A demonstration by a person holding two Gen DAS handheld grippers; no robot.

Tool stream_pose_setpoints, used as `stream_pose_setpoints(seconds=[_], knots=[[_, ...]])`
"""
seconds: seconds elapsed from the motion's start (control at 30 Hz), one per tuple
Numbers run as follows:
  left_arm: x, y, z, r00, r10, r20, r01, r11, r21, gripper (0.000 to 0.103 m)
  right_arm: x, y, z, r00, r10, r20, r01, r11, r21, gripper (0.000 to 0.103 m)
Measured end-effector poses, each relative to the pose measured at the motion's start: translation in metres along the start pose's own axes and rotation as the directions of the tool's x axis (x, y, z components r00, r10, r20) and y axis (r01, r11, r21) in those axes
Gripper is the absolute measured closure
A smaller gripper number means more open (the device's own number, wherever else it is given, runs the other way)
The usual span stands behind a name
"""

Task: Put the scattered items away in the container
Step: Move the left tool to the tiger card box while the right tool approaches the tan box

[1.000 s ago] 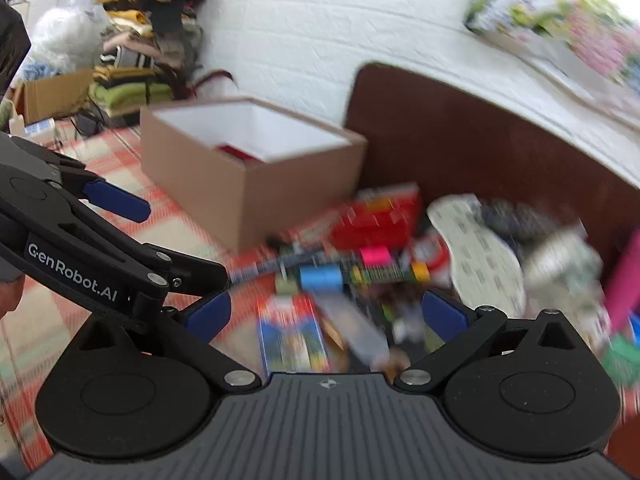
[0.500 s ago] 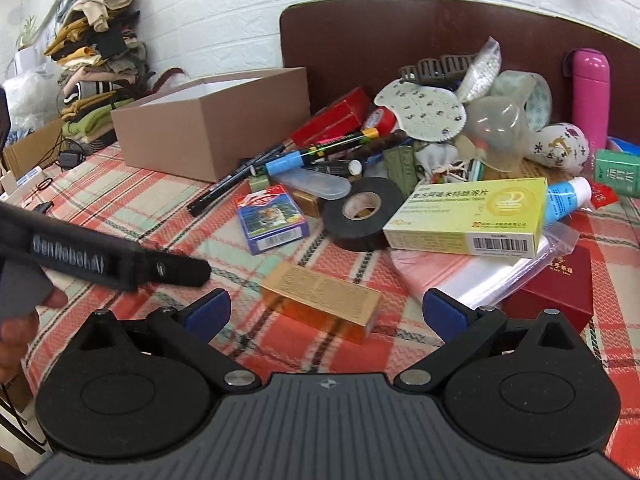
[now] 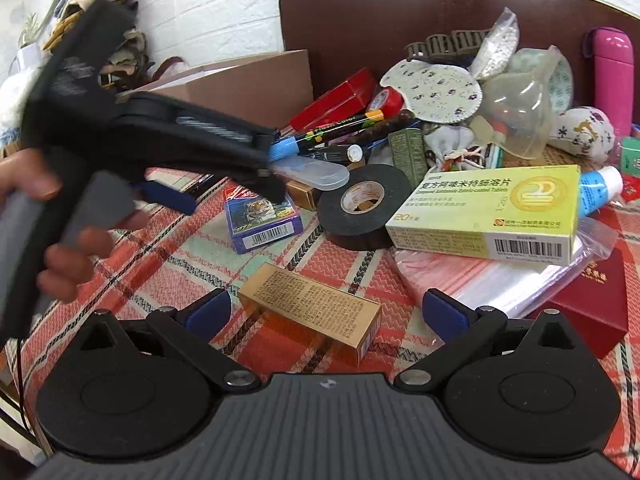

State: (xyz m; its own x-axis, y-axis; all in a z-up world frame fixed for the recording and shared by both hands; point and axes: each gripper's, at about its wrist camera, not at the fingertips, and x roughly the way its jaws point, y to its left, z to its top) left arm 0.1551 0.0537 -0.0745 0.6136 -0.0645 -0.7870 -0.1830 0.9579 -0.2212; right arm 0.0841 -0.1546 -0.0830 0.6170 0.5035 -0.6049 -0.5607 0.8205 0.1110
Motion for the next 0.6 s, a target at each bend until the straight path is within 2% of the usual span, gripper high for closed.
stream_pose_setpoints(seconds=[0.1, 0.2, 0.37, 0.6], knots=[[0.015, 0.0, -0.002, 1.0, 0.016, -0.021, -0.016, 1.0, 0.003, 0.0, 0.004, -0.001, 0.001, 1.0, 0.008, -0.008, -0.008, 1.0, -0.005, 0.001], [0.015, -0.002, -0.007, 1.0, 0.028, 0.008, -0.028, 0.999, 0.045, 0.0, 0.007, -0.001, 0.001, 1.0, 0.016, -0.012, -0.016, 1.0, -0.005, 0.001], [0.007, 0.005, -0.015, 0.999, 0.046, 0.015, -0.046, 0.999, 0.029, 0.0, 0.01, 0.001, 0.002, 0.999, 0.044, -0.029, -0.044, 0.999, -0.003, 0.001], [-0.014, 0.031, -0.03, 0.994, 0.109, 0.023, -0.108, 0.994, -0.025, 0.0, 0.008, 0.005, -0.001, 0.996, 0.08, -0.044, -0.081, 0.997, -0.005, 0.002]])
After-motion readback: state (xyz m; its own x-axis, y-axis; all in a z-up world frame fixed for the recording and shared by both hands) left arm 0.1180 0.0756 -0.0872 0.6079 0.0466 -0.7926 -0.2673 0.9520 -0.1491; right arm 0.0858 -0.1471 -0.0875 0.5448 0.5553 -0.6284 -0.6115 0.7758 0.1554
